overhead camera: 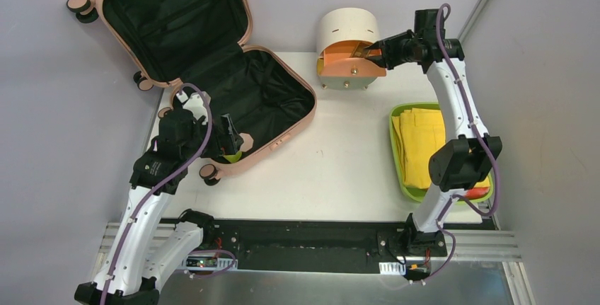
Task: Open, take out, and arrange the luggage
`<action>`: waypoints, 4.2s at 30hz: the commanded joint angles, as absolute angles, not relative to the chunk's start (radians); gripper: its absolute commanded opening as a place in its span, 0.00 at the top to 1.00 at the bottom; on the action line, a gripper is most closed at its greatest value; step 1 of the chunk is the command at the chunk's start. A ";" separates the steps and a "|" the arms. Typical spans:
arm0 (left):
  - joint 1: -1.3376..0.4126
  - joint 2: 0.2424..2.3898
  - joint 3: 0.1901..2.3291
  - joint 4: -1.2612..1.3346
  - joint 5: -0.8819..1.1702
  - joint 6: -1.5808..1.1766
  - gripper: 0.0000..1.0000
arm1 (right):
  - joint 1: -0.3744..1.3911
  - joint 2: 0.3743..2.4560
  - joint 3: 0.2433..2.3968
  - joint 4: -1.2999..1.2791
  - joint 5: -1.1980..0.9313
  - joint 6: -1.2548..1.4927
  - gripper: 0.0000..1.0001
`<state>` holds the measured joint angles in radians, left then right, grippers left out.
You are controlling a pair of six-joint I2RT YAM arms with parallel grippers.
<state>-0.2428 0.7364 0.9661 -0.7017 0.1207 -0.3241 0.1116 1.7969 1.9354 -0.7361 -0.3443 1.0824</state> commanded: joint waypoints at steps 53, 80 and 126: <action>-0.249 0.750 0.948 -0.709 0.054 -0.322 0.00 | 0.232 1.818 1.574 0.076 0.105 0.575 0.79; -0.249 0.692 0.911 -0.710 0.090 -0.340 0.00 | 0.252 1.665 1.194 0.345 0.066 0.727 0.53; -0.249 0.716 0.901 -0.712 0.089 -0.311 0.00 | 0.218 1.973 1.436 0.310 -0.119 0.863 0.52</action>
<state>-0.2428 0.7219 0.9005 -0.7166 0.0769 -0.3233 0.2241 1.9606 1.3872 0.2790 -0.1158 0.8547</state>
